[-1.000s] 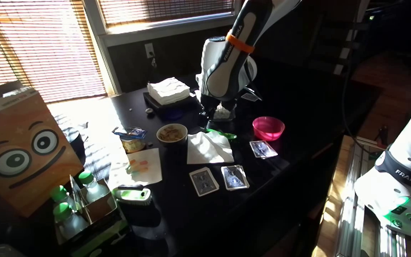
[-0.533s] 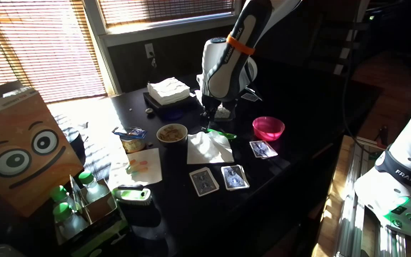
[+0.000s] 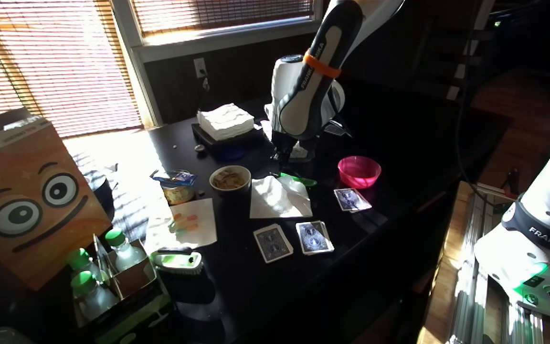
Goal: Use the green spoon to place some contents from the white and black bowl and put them on the white napkin.
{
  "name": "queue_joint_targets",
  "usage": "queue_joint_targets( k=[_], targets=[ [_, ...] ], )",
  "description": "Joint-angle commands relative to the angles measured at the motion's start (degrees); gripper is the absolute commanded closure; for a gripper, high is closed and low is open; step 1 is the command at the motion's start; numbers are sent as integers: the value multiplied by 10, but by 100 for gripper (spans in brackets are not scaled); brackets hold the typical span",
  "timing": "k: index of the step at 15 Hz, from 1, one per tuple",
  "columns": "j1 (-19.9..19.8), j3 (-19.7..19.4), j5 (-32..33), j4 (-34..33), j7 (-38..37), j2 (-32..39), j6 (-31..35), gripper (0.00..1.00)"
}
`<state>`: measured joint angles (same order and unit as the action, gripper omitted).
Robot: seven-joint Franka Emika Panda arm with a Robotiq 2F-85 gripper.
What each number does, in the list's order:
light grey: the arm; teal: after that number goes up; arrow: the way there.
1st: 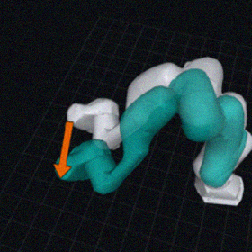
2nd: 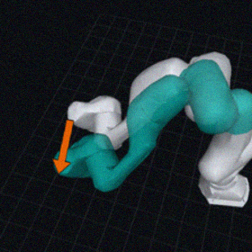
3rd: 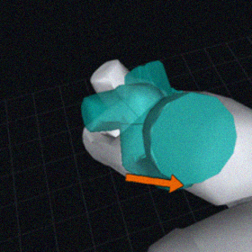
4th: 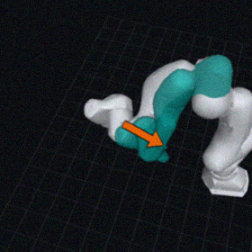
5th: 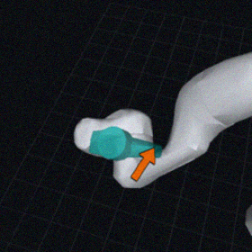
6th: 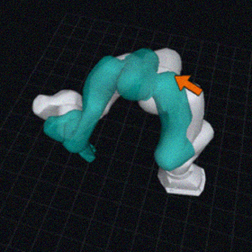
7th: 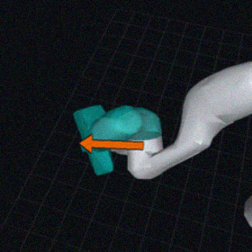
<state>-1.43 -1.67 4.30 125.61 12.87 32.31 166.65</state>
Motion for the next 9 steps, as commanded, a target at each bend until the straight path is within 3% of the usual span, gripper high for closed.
queue_joint_targets(
  k=[1, 2, 3, 4, 7, 9],
  targets=[
    [7, -8, 18, -5, -20, -1, -9, 40],
    [11, -11, 19, -4, -24, -4, -13, 44],
    [14, -14, 20, -3, -26, -8, -19, 38],
    [14, -14, 21, -2, -26, -11, -22, 23],
    [15, -14, 23, -2, -27, -12, -29, 2],
    [15, -11, 22, -2, -25, -12, -38, 0]
  ],
)
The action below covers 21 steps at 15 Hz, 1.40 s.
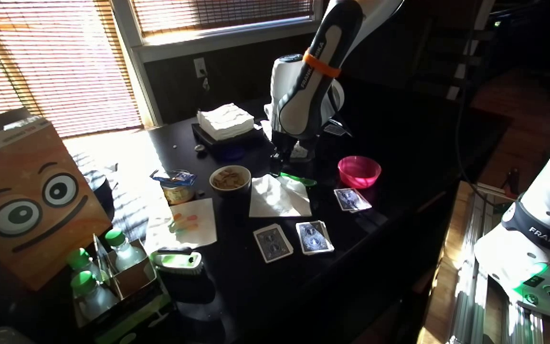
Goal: Use the green spoon to place some contents from the white and black bowl and put them on the white napkin.
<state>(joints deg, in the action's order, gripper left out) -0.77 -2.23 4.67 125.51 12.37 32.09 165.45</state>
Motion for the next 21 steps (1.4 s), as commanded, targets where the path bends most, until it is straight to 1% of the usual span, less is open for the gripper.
queue_joint_targets(
  k=[1, 6, 10, 13, 16, 17, 18, 21],
  targets=[
    [8, -4, 18, -1, -19, -10, -31, 0],
    [10, -5, 20, 2, -19, -18, -63, 0],
    [9, -4, 20, 5, -20, -30, -74, 0],
    [7, 0, 18, -3, -17, -24, -77, 1],
    [7, 1, 18, -9, -16, -14, -68, 5],
    [5, 3, 17, -10, -15, -11, -68, 4],
    [5, 3, 17, -10, -15, -10, -67, 6],
    [5, 2, 17, -8, -17, -13, -64, 6]
  ],
)
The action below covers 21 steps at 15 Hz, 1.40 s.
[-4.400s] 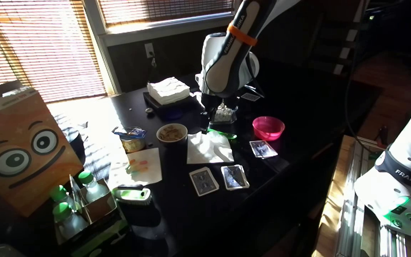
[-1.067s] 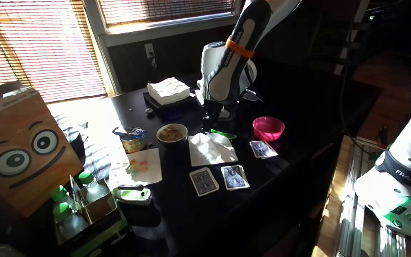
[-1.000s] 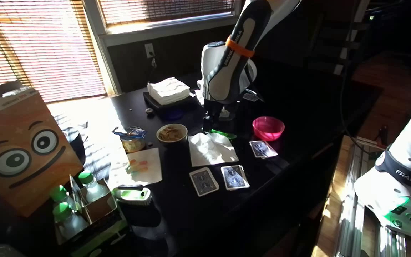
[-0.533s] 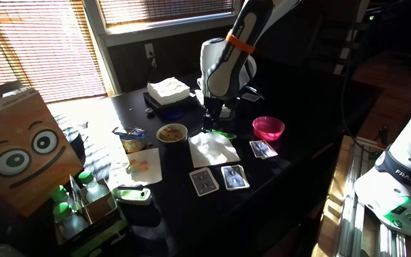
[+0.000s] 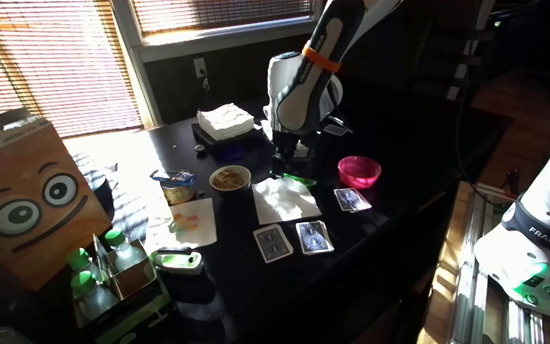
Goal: Use the green spoon to place some contents from the white and black bowl and put them on the white napkin.
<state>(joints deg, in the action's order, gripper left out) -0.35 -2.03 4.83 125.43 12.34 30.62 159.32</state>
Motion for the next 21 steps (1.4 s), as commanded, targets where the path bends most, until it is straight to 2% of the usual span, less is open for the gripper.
queue_joint_targets(
  k=[1, 16, 17, 19, 21],
  targets=[
    [0, 0, 15, -7, -16, 0, -2, 6],
    [-1, -5, 13, -31, -29, 22, 12, 14],
    [-2, -4, 12, -32, -28, 23, 10, 18],
    [-2, -3, 12, -34, -28, 25, 4, 34],
    [-2, -4, 13, -34, -28, 27, 4, 58]
  ],
)
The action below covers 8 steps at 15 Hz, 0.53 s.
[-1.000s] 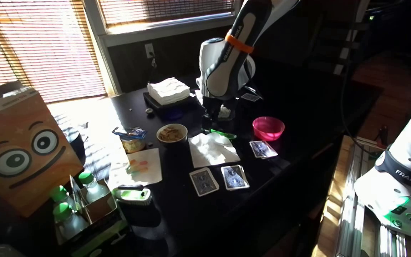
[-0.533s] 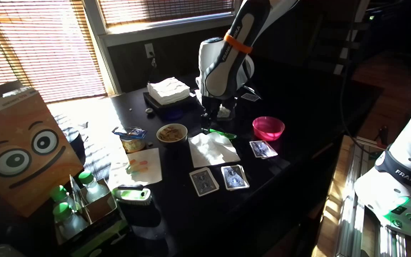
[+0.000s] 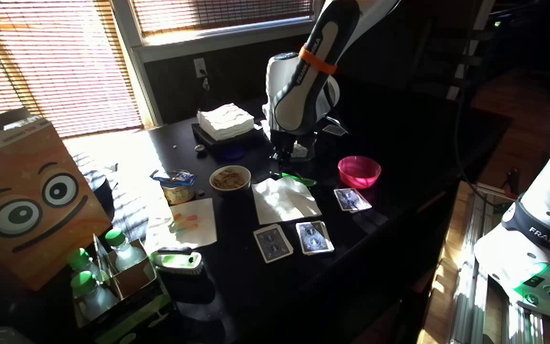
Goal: Use the green spoon to place some contents from the white and black bowl and put them on the white napkin.
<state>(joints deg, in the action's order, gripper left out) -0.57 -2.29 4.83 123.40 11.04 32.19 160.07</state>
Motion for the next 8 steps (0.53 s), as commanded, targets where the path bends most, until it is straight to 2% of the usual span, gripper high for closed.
queue_joint_targets(
  k=[1, 6, 8],
  targets=[
    [0, -1, 13, -14, -15, 12, -4, 65],
    [-3, 5, 10, -18, -10, 11, -7, 97],
    [-11, 14, 2, -16, -5, 9, -8, 93]
  ],
)
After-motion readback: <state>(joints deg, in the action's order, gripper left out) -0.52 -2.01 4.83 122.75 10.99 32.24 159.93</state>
